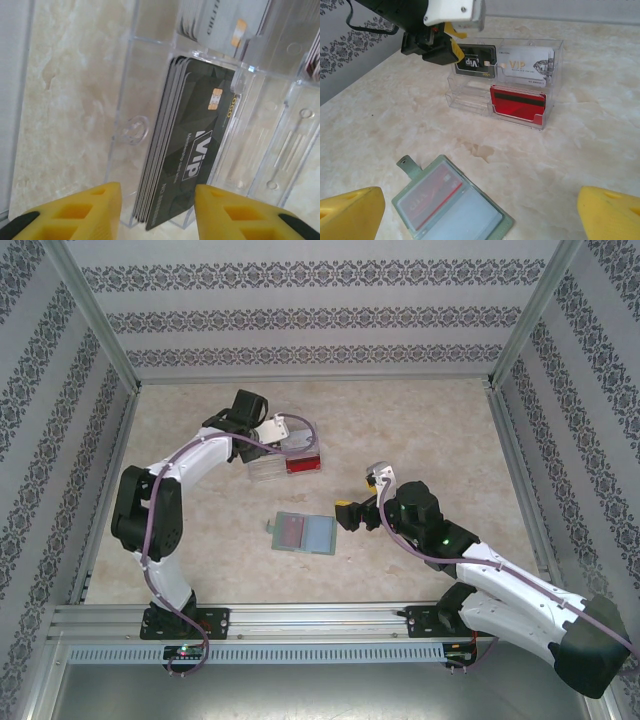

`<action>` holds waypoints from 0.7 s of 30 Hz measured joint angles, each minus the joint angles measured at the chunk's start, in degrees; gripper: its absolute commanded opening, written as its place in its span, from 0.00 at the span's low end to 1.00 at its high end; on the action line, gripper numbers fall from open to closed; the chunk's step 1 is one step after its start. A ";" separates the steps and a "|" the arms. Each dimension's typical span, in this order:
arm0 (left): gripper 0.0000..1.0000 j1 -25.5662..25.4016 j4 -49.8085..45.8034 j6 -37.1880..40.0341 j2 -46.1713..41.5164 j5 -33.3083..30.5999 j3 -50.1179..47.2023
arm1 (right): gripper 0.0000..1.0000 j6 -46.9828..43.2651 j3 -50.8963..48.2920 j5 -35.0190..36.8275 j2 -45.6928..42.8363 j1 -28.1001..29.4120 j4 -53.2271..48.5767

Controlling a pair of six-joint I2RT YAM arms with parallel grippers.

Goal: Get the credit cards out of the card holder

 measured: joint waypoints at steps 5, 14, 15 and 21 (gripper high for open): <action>0.85 0.00 0.02 -7.48 -8.55 1.81 0.13 | 0.98 0.20 0.00 0.02 0.37 0.00 0.15; 1.00 0.00 -2.16 -31.26 -21.27 -2.03 0.79 | 0.98 3.82 0.28 1.49 3.26 0.02 -0.57; 1.00 0.00 -3.65 -35.23 -21.77 -3.17 1.07 | 0.98 4.17 0.55 1.51 3.80 0.02 -0.90; 0.96 0.76 -8.41 -55.17 -30.45 -0.39 -4.83 | 0.98 6.16 3.08 1.68 6.19 0.96 -2.29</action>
